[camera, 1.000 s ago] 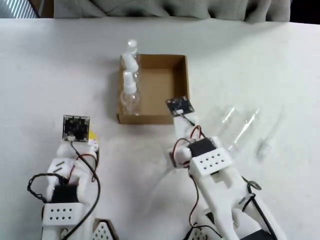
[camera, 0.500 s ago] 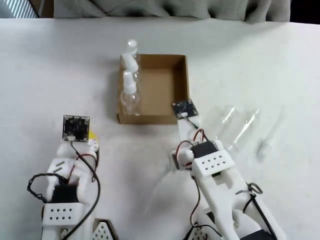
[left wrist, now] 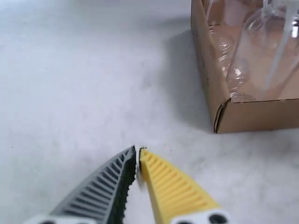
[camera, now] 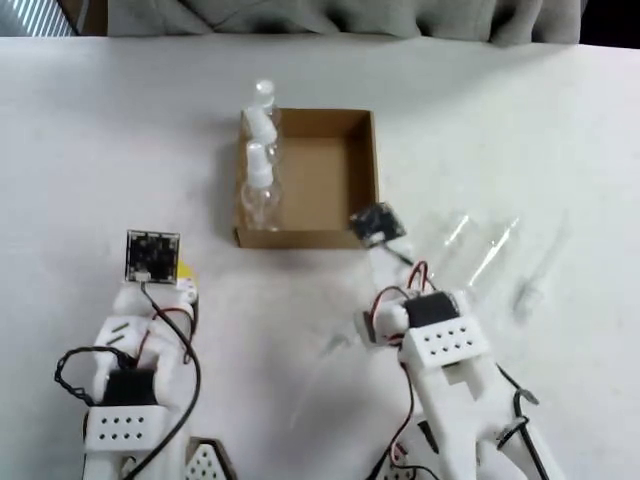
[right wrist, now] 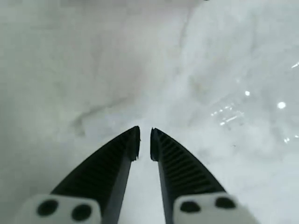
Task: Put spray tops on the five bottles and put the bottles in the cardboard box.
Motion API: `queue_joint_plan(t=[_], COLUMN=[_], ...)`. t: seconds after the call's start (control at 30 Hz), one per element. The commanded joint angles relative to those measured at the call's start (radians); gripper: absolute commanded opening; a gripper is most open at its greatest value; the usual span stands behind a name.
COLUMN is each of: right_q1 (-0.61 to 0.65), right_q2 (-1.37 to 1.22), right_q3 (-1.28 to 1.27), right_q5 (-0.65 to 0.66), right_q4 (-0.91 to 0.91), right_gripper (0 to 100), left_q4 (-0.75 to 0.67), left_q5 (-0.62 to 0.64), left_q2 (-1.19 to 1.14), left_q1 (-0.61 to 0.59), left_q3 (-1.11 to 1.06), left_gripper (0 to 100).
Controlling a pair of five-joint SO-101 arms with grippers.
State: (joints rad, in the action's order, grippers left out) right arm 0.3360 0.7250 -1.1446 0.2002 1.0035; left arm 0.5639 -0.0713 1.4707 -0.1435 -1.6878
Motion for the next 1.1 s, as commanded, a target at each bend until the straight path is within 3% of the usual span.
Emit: queue_joint_plan(t=[0.0,0.27,0.47,0.6,0.83,1.07], right_q1=[-0.016,-0.004,0.113,0.223,0.283,0.420], right_q2=[0.005,-0.245,-0.392,-0.403,-0.414,-0.414], right_q3=[-0.015,0.003,0.143,0.187,0.284,0.324], right_q5=[0.075,0.175,0.170,0.081,0.081,0.074], right_q4=[-0.012,-0.223,-0.133,-0.137,-0.137,-0.173], right_gripper=[1.5,1.7,1.7,1.7,1.7,1.7], left_q4=[-0.023,-0.021,-0.021,-0.021,-0.021,-0.021], left_q5=[-0.006,-0.006,-0.006,-0.006,-0.006,-0.006], left_q2=[0.018,0.018,0.018,0.018,0.018,0.018], left_q1=[-0.004,-0.004,-0.004,-0.004,-0.004,-0.004], left_q3=[0.040,0.040,0.040,0.040,0.040,0.040], left_gripper=[3,3,3,3,3,3])
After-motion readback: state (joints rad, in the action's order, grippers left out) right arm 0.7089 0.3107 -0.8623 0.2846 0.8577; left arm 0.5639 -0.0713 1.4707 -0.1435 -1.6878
